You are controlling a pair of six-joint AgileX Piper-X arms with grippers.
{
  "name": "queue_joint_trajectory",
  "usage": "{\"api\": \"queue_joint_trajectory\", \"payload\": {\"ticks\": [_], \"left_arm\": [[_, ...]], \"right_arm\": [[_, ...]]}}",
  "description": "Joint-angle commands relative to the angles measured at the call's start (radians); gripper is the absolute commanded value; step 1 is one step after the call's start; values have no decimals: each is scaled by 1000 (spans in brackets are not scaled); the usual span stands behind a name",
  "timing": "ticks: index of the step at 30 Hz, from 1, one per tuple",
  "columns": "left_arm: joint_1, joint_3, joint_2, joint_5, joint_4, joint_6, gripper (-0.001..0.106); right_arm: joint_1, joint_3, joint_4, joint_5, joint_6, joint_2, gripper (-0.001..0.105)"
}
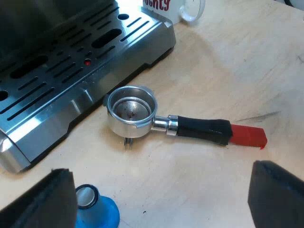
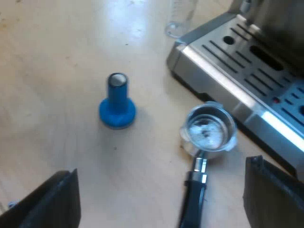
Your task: Grind coffee beans and then tamp
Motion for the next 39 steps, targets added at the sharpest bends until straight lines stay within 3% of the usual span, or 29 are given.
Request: {"api": "queue_joint_trajectory", "payload": {"ticks": [1,4,8,11,15,19,27,32,36,39], "left_arm": [[-5,6,-7,-15,-4,3,79],[-5,27,-7,-46,-6,3,79],[-5,41,-7,-89,-34,-5,79],[-5,41,-7,-118,-32,-17,79],[-5,72,-3,-118,-43,-17,79],[5,116,-4,-122,-139,-17,79],[82,182,-3,-120,-205,-17,79],[144,233,-1,0,-258,-17,79],[149,232,-1,41,-259,-17,79],[149,232,8,114,-259,-26,79]], "right_arm": [[-41,-11,-6,16,-9,-8,72],[-78,-8,-22,-4,-9,-6,72],[-120,-8,-36,-121,-9,12,72],[-135,2,-78,-121,-16,34,72],[-135,46,-178,-142,-18,56,72],[-135,93,-262,-166,-18,76,72],[-135,135,-327,-166,-18,79,72],[-135,135,-327,-166,-18,78,72],[-135,135,-327,-166,-18,78,72],[-135,135,-327,-166,-18,78,72]]}}
